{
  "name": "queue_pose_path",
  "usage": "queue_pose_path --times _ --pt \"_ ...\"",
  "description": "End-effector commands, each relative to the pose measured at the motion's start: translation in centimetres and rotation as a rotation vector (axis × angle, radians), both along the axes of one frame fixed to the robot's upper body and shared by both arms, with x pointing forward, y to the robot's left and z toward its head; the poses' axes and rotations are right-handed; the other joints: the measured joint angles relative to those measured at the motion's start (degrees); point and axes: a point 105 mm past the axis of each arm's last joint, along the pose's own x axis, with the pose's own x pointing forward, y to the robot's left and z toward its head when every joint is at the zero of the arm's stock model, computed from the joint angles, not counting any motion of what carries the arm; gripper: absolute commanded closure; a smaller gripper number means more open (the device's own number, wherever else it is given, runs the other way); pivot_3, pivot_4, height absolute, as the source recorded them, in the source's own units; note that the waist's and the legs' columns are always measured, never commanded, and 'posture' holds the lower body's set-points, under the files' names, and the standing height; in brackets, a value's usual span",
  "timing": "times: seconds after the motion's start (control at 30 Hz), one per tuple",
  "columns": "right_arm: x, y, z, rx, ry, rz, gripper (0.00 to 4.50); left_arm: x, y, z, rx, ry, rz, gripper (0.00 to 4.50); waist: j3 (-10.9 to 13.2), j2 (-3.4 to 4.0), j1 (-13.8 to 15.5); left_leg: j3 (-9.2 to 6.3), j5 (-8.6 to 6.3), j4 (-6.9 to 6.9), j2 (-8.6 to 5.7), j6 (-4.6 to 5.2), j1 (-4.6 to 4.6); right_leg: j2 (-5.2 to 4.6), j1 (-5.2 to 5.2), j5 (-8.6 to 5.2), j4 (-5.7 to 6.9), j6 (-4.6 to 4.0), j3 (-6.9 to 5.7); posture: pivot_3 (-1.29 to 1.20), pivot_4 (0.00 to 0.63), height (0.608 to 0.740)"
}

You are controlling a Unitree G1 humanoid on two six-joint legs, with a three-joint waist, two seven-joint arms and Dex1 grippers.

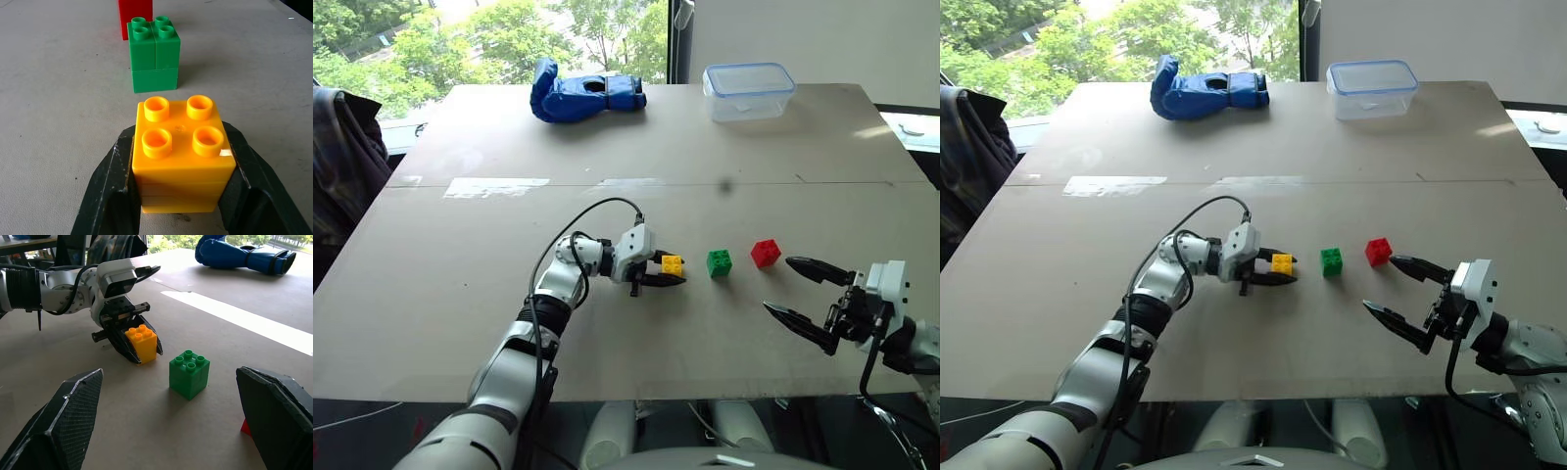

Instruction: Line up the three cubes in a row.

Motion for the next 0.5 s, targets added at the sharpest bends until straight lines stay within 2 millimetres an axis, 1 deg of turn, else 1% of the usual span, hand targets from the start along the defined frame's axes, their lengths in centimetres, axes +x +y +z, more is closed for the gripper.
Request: queue_pose_path --times 0.03,0.1,0.17,0.23,0.27,0.3,0.33,0.5 --pt "0.0 0.0 0.9 -0.011 -0.049 0.009 0.0 -0.7 0.7 -1.3 0.033 0.046 0.008 3.17 0.0 0.0 0.0 0.0 0.0 0.0 0.0 0.0 0.0 0.0 0.0 0.0 0.0 0.0 0.0 0.0 0.15 0.74" --pt "0.1 0.0 0.9 -0.012 -0.051 0.011 0.0 -0.8 0.9 -1.4 0.035 0.06 0.01 3.17 0.0 0.02 0.0 -0.01 0.0 0.0 0.0 0.0 0.01 0.0 0.0 0.0 0.0 0.0 -0.01 0.0 0.15 0.74" --pt "0.1 0.0 1.0 -0.013 -0.052 0.012 0.0 -0.7 1.0 -1.4 0.035 0.06 0.014 2.12 0.0 0.02 0.0 0.0 0.0 0.0 0.0 0.0 0.01 0.0 0.0 0.0 0.0 0.0 0.0 0.0 0.15 0.74" --pt "0.1 0.0 0.9 -0.014 -0.053 0.013 0.0 -0.3 1.1 -1.4 0.037 0.049 0.03 1.43 0.0 0.02 0.0 0.01 0.0 0.0 0.0 0.0 0.01 0.0 0.0 0.0 0.0 0.0 0.0 0.0 0.15 0.74" --pt "0.1 0.0 0.9 -0.014 -0.053 0.012 0.0 -0.2 1.1 -1.4 0.039 0.043 0.037 0.95 0.0 0.03 0.0 0.01 0.0 0.0 0.0 0.0 0.01 0.0 0.0 0.0 0.0 0.0 0.0 0.0 0.15 0.74" --pt "0.1 0.0 0.9 -0.015 -0.053 0.012 0.0 -0.1 1.2 -1.3 0.04 0.04 0.04 0.66 0.0 0.03 0.0 0.01 0.0 0.0 0.0 0.0 0.01 0.0 0.0 0.0 0.0 0.0 0.0 0.0 0.15 0.74" --pt "0.1 -0.1 0.9 -0.015 -0.053 0.011 0.0 0.0 1.2 -1.3 0.041 0.037 0.042 0.06 0.0 0.03 0.0 0.01 0.0 0.0 0.0 0.0 0.02 0.0 0.0 0.0 0.01 0.0 0.0 0.0 0.15 0.74" --pt "0.0 -0.2 0.8 -0.019 -0.052 0.011 0.0 0.5 1.5 -1.5 0.058 0.002 0.075 0.02 0.0 0.05 0.0 0.02 0.0 0.0 -0.01 0.0 0.08 0.0 0.05 0.0 0.03 0.0 0.01 0.0 0.15 0.74"
